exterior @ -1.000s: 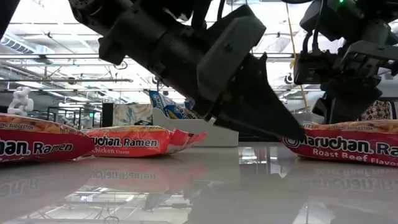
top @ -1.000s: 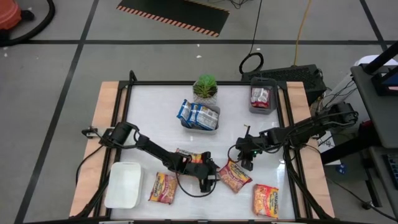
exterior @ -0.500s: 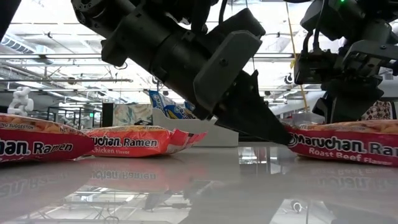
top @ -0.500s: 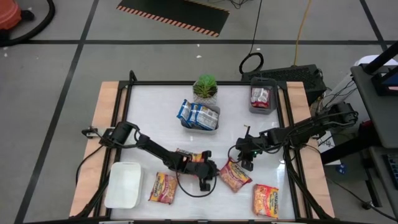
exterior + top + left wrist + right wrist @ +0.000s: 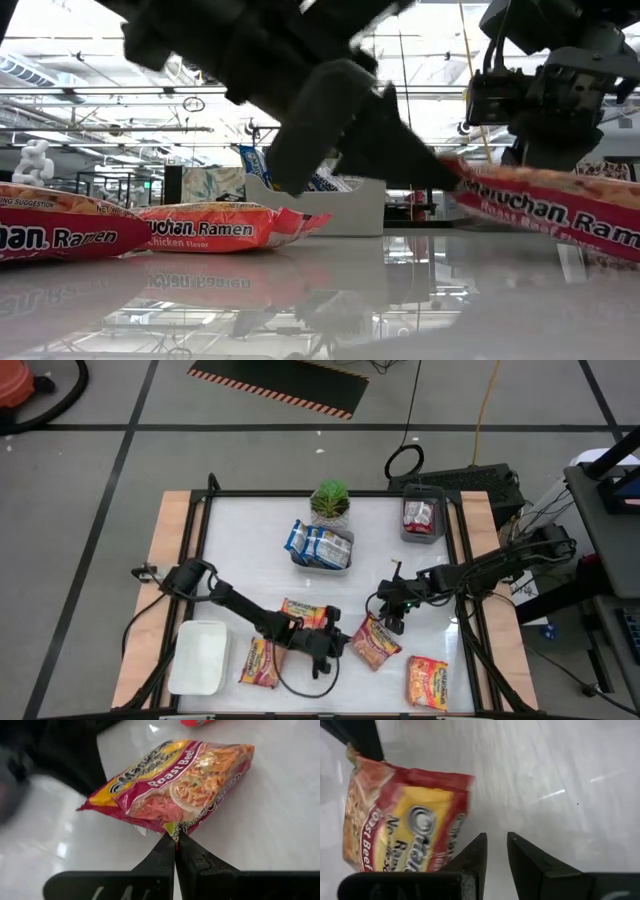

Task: Sort Maruchan noodles
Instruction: Put the right red noodle pack into the black bin

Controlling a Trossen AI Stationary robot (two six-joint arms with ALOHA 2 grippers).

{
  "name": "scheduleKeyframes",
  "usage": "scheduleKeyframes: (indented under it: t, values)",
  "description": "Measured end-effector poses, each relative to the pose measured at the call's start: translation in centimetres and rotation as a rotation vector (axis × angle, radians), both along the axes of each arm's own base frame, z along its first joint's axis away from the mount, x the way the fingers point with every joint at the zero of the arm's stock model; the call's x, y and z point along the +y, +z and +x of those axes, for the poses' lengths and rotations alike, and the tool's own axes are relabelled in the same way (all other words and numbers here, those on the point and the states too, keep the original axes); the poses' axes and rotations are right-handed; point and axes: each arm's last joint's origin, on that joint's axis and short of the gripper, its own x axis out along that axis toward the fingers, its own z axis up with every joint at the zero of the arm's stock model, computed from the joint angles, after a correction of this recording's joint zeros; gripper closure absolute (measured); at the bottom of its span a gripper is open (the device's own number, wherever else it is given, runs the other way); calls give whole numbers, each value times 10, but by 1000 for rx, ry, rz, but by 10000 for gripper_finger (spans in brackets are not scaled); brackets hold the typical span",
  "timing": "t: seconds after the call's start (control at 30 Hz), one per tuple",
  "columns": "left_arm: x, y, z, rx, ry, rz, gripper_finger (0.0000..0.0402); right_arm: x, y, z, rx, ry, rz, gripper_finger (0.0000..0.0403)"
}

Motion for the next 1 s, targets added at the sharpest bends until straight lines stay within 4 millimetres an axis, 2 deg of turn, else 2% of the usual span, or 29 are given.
scheduleKeyframes:
  t: [0.13,0.27,0.47,0.6,0.73,0.9,1.0]
  values:
    - [-11,11,-7,-8,-93,180,397,-1,6,-1,-31,-8,3,335]
    - [-21,13,-15,21,-146,317,398,-1,19,-5,-99,-10,1,335]
    - [-28,15,-19,3,-135,348,398,7,42,-16,-274,136,-54,335]
    - [-31,15,-21,-5,-110,367,398,13,46,-22,-438,186,-100,329]
    - [-35,21,-24,-19,-95,373,398,17,36,-26,-533,217,-81,298]
    - [-36,30,-26,-38,-84,374,398,16,20,-33,-475,220,-42,231]
    - [-37,37,-28,-48,-89,379,398,15,17,-34,-481,196,-22,192]
